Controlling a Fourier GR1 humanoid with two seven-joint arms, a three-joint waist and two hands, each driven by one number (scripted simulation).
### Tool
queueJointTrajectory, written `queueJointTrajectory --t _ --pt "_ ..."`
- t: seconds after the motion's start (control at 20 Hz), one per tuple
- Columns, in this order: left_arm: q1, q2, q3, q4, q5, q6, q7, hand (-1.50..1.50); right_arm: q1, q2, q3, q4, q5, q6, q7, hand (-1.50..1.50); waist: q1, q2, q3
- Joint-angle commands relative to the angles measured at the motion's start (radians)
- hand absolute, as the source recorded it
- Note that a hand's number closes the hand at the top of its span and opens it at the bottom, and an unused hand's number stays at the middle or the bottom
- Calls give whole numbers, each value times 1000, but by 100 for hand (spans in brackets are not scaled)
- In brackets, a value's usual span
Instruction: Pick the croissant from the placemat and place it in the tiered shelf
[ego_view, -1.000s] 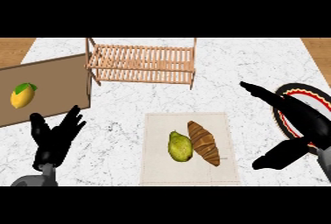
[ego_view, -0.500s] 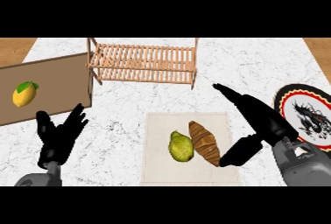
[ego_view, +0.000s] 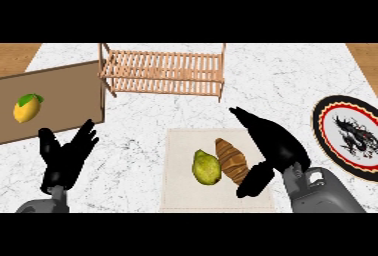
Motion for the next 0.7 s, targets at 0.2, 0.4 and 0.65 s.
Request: queueJointTrajectory --t 0.2,0.4,0.65 --pt "-43 -32 12 -15 -27 20 76 0 81 67 28 16 195 -13 -23 -150 -3 2 -2" --pt "-12 -61 11 -10 -63 19 29 0 49 123 -32 70 231 36 -46 -150 -1 2 -2" --pt "6 -10 72 33 -27 -74 -4 0 175 114 6 108 338 -47 -165 -150 -2 2 -2"
